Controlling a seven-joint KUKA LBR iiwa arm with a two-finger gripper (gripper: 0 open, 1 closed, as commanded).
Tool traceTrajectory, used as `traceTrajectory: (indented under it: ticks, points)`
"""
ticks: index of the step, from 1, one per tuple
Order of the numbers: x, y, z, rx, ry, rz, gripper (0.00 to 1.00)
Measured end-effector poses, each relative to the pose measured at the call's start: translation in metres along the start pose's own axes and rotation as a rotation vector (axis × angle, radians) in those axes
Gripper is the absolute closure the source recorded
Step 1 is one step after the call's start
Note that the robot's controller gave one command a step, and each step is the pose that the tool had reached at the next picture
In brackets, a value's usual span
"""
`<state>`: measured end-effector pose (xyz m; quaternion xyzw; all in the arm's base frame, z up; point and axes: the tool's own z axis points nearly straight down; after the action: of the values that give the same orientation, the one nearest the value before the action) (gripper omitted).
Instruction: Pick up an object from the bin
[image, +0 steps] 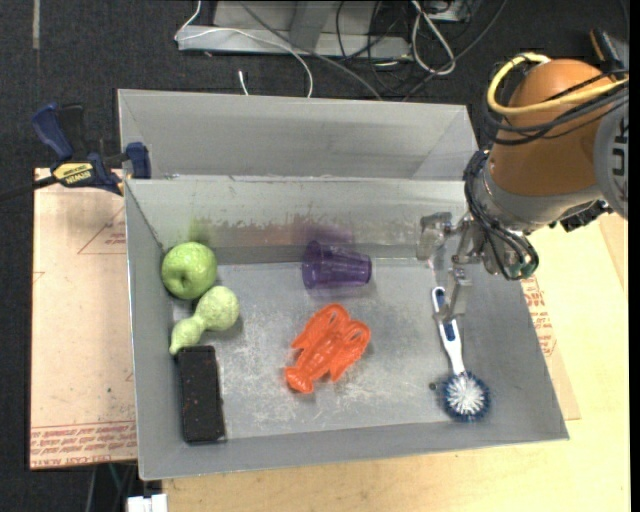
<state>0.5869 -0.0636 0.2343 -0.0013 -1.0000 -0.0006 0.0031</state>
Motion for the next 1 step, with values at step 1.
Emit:
traceTrajectory:
  ticks: [1]
  points:
    - [-0.0013,0.0006,-0.0050,0.001,-0.008,-0.002,0.00]
